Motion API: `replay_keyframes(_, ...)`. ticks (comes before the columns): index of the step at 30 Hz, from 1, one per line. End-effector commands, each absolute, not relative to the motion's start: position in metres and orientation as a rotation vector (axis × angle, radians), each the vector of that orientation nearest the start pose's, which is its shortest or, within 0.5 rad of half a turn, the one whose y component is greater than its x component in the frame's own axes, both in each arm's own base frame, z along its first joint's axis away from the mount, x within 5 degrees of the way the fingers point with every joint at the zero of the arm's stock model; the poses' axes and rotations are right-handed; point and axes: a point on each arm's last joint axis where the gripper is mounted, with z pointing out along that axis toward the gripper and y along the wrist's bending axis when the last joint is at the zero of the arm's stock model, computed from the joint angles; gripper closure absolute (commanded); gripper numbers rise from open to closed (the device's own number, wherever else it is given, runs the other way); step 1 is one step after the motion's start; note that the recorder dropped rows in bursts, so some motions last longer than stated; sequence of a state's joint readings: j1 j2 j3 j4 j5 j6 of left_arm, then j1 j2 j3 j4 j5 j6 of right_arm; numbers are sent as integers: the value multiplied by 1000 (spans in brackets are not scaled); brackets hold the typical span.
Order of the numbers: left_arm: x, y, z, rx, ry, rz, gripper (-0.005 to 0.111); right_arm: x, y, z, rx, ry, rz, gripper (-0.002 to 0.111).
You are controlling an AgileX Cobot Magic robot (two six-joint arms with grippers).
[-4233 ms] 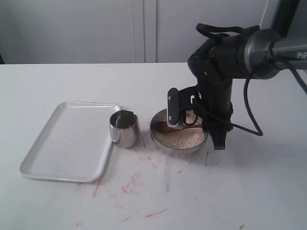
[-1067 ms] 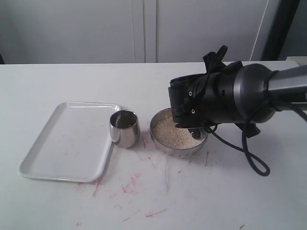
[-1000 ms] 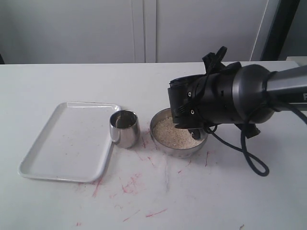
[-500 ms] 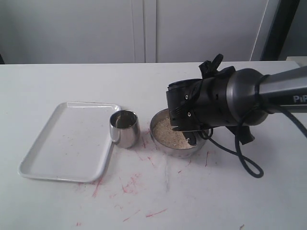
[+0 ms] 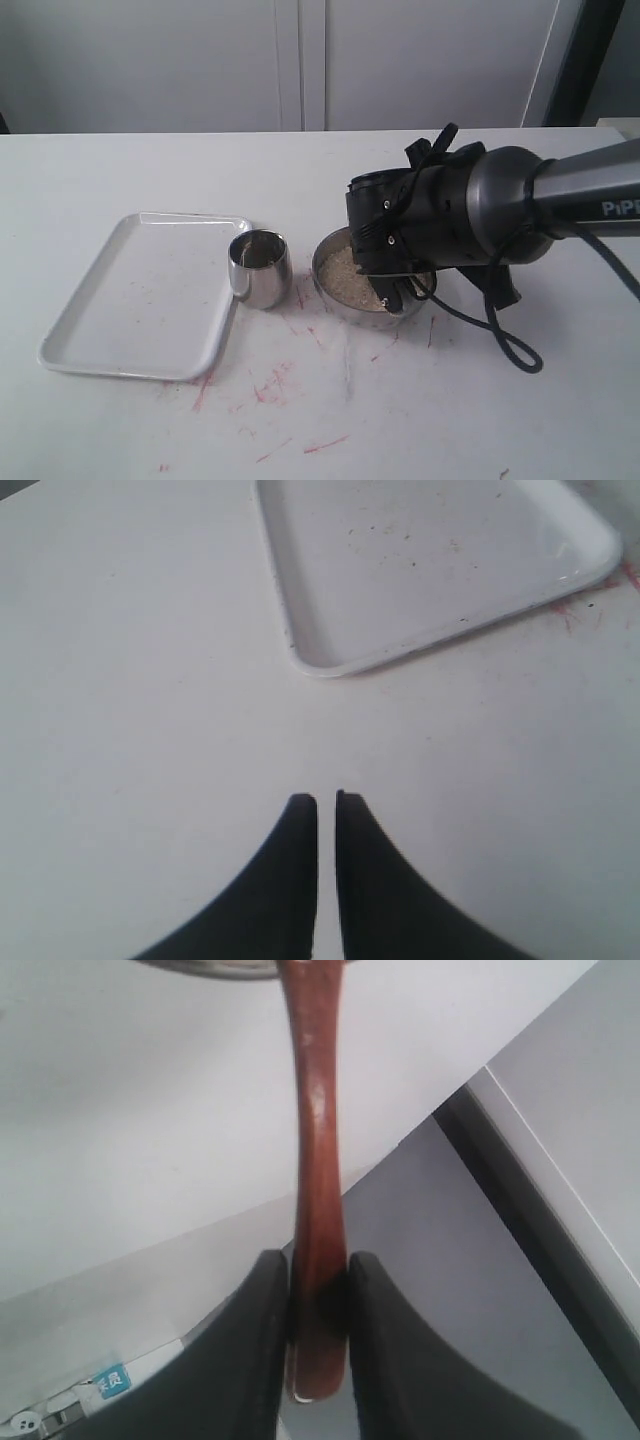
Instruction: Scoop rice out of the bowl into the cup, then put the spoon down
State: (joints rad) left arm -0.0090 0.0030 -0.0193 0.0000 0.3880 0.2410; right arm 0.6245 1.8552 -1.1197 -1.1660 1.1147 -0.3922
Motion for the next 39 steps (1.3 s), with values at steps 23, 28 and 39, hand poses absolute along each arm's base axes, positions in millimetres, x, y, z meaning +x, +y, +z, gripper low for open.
replay_keyframes(23, 51, -1, 178, 235, 1888, 151, 92, 322, 140, 192, -2008, 1945, -1410, 108)
replay_keyframes(28, 51, -1, 178, 235, 1888, 151, 92, 321, 139, 195, -1997, 1950, -1409, 108)
replay_keyframes(39, 51, -1, 178, 235, 1888, 151, 92, 322, 126, 205, -1869, 2060, -1306, 108)
